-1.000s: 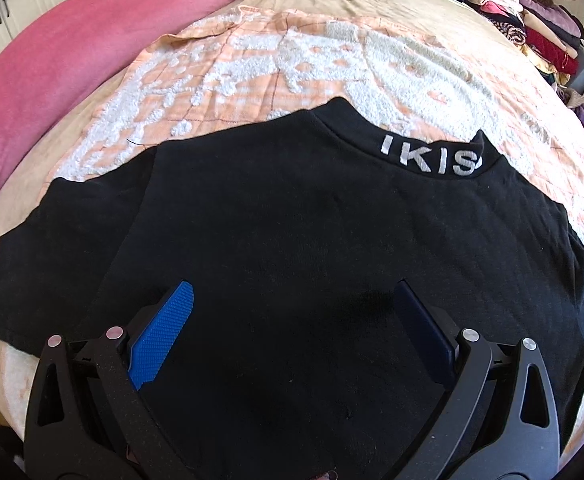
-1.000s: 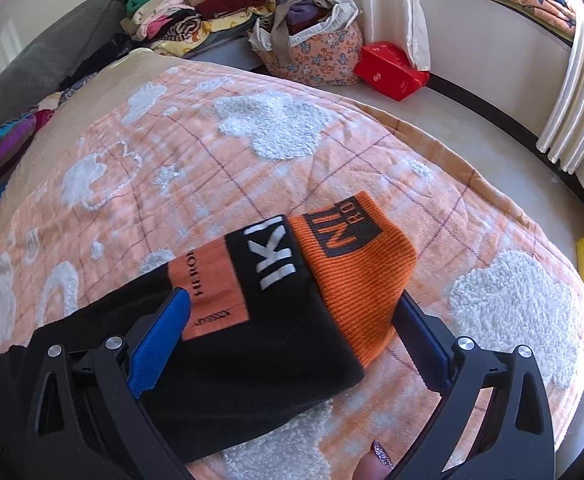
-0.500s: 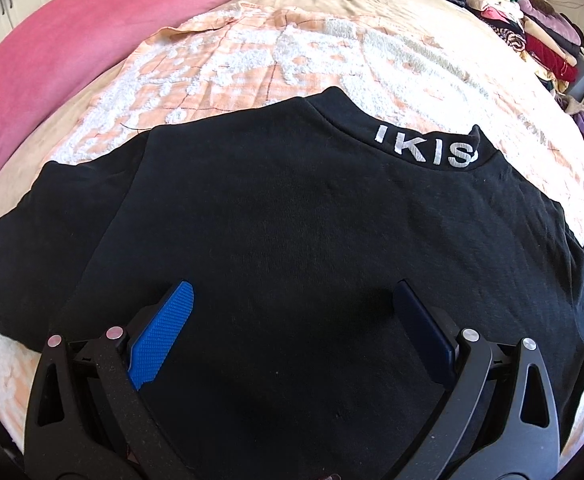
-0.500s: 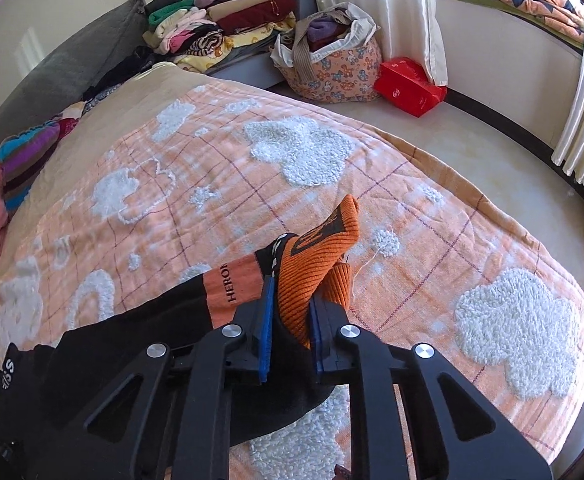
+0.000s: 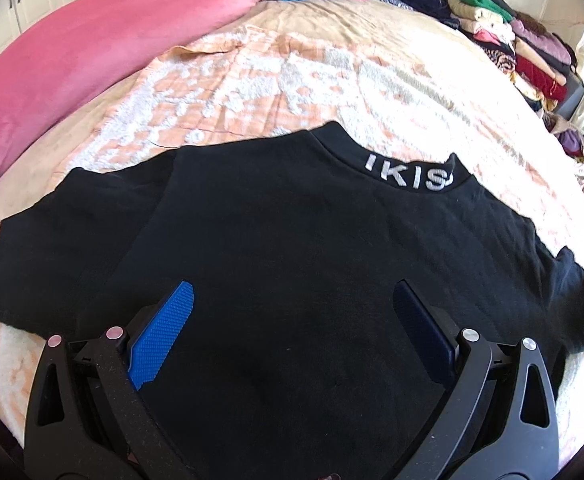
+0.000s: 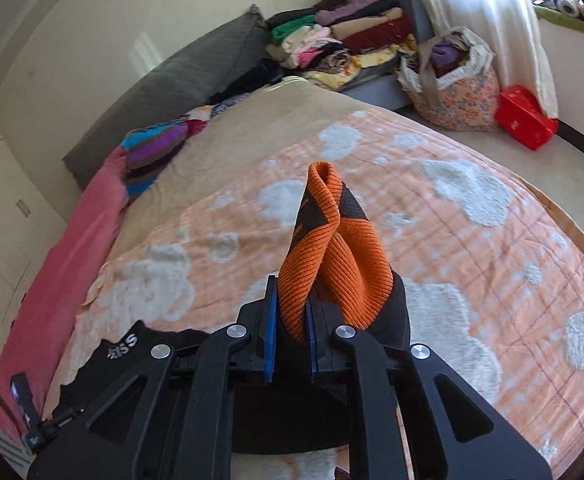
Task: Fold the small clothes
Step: 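Lift the cuff with the right gripper and carry it across the shirt body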
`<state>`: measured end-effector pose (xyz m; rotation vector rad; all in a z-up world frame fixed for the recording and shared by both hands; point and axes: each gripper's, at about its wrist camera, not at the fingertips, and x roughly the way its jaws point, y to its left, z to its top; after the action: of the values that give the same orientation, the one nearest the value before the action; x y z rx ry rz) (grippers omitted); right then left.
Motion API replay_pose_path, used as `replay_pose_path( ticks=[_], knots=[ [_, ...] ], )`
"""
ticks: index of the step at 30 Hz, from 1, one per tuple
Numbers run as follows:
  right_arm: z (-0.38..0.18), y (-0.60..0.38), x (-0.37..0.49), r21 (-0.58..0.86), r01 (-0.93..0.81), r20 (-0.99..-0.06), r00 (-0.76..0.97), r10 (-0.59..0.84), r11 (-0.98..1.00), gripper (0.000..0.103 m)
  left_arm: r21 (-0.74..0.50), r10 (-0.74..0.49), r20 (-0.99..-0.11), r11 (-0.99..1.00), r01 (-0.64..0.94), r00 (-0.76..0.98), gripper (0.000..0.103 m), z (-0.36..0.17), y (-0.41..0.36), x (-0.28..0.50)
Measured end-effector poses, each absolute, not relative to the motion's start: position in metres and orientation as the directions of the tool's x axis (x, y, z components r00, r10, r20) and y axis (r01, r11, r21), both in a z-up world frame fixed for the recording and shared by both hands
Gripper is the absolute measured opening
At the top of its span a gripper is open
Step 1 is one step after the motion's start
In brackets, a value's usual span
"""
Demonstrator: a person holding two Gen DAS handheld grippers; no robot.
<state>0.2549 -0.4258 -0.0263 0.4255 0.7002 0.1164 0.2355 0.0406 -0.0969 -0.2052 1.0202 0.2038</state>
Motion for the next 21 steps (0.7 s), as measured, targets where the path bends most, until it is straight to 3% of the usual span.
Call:
replay_pose_path(
  ticks=[9,16,21],
  knots=[
    [-0.006,-0.276,0.242,0.382,-0.271,-0.581,0.673,0.457,0.884,0.011,-0.115,0.051,-0.848,0.954,-0.277,0.528,0.094,-0.086,0.058,0.224],
    [-0.032,-0.195,0.233,0.253,-0.399,-0.658,0.597,0.459,0.881,0.011,-0.12,0.041,-0.852,0.955,-0.272,0.521,0.094,-0.085,0.063,0.217],
    [-0.052,-0.178,0.225,0.238,-0.471,-0.672,0.551,0.494,0.849,0.014,-0.11,0.05,-0.852,0.956,-0.271,0.522,0.094,-0.081,0.065,0.211]
  ],
)
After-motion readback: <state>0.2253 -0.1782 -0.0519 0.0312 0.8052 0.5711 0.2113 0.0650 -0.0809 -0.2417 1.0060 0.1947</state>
